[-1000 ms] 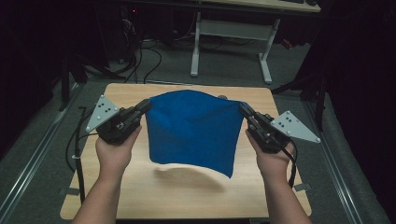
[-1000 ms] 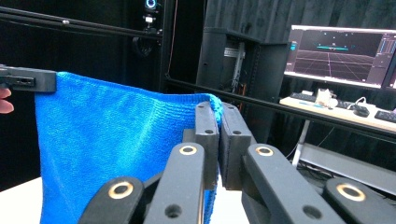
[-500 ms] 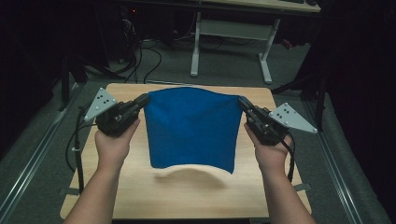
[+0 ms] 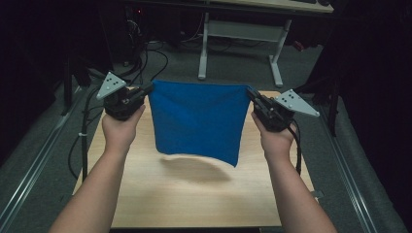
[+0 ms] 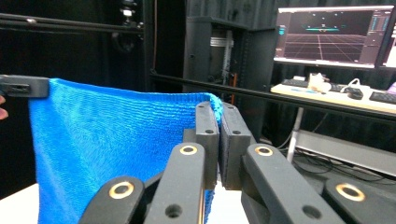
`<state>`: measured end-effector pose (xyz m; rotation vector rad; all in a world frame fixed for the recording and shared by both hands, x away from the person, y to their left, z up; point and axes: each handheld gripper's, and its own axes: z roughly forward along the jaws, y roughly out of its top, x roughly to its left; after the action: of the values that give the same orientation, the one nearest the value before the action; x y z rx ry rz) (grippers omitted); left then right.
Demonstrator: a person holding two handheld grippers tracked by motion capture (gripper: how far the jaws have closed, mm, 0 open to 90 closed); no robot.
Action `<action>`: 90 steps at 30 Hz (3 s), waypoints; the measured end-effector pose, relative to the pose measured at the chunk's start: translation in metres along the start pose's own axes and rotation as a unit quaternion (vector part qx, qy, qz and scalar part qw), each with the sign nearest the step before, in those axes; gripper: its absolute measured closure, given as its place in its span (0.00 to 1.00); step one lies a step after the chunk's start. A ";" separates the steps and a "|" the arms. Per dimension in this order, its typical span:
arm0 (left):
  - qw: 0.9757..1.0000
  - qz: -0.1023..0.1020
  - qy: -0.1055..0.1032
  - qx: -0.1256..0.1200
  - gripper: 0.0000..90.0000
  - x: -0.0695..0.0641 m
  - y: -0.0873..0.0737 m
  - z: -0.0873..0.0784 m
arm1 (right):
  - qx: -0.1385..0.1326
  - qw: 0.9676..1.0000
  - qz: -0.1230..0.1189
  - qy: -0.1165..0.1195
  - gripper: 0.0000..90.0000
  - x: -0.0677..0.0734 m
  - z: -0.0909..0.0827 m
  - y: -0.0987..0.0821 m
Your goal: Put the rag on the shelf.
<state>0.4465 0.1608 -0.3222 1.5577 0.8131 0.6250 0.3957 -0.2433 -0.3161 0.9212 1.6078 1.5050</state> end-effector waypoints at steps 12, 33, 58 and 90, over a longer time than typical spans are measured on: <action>0.998 0.032 0.056 0.015 0.98 0.025 0.013 0.041 | 0.007 1.000 -0.018 -0.017 0.99 -0.015 0.050 0.013; 0.995 0.039 0.088 0.033 0.98 0.029 0.024 0.083 | 0.039 0.999 -0.014 -0.032 0.99 -0.057 0.090 0.011; 0.983 -0.040 0.021 0.179 0.98 0.036 -0.108 0.100 | 0.180 0.983 -0.005 -0.028 0.99 -0.050 0.104 -0.102; 0.979 -0.088 -0.031 0.182 0.98 0.027 -0.161 0.103 | 0.225 0.974 0.011 -0.003 0.98 -0.028 0.100 -0.154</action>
<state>0.5195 0.1268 -0.4980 1.7991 1.0463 0.3073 0.4947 -0.2291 -0.4726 1.1861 1.9830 1.1645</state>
